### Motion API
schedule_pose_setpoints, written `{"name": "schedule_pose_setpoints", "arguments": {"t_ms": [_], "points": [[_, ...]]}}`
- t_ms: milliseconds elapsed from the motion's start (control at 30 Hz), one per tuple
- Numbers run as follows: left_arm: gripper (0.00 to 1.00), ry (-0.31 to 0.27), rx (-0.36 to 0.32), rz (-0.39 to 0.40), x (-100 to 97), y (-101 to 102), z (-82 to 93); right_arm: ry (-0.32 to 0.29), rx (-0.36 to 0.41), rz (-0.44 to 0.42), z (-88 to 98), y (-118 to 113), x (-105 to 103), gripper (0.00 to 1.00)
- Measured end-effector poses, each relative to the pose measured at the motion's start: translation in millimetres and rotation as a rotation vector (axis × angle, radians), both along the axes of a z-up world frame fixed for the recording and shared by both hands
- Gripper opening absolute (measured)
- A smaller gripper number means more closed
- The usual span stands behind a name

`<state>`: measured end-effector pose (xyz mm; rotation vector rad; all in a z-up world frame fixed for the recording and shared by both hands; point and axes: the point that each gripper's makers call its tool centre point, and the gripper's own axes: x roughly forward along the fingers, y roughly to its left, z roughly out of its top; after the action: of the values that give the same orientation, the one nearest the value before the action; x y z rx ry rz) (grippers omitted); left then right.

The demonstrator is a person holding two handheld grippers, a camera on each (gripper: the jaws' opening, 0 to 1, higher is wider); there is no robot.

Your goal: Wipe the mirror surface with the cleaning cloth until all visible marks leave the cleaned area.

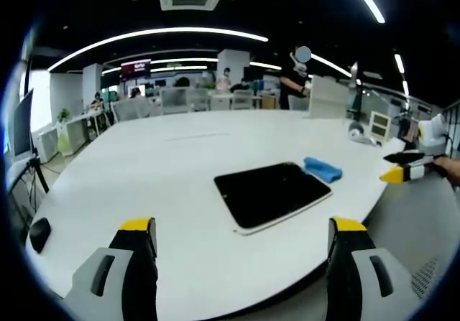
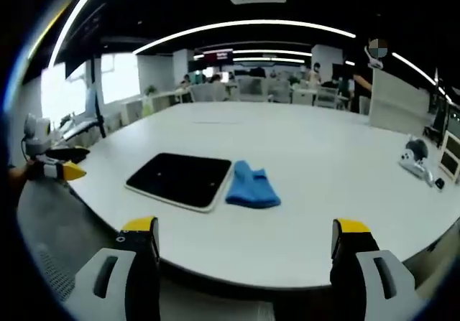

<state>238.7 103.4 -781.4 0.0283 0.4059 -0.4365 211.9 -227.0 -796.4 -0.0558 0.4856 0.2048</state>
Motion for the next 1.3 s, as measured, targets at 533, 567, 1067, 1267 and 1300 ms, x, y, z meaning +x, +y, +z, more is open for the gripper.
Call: {"name": "schedule_pose_setpoints", "arguments": {"t_ms": [533, 567, 1067, 1267, 1300], "points": [[0.99, 0.0, -0.008, 0.004, 0.1, 1, 0.0, 0.01, -0.073, 0.053, -2.2, -6, 6, 0.97], [0.99, 0.0, -0.008, 0.003, 0.1, 1, -0.1, 0.009, -0.069, 0.051, -2.0, -6, 6, 0.97], [0.99, -0.003, -0.007, 0.006, 0.4, 2, 0.1, 0.035, -0.032, 0.046, -6.4, -5, 2, 0.97], [0.99, -0.001, -0.006, 0.007, 0.2, 2, 0.0, 0.037, -0.034, 0.046, -6.7, -5, 2, 0.97], [0.99, 0.0, -0.006, 0.006, 0.1, 2, -0.2, 0.034, -0.035, 0.046, -6.2, -5, 2, 0.97]]}}
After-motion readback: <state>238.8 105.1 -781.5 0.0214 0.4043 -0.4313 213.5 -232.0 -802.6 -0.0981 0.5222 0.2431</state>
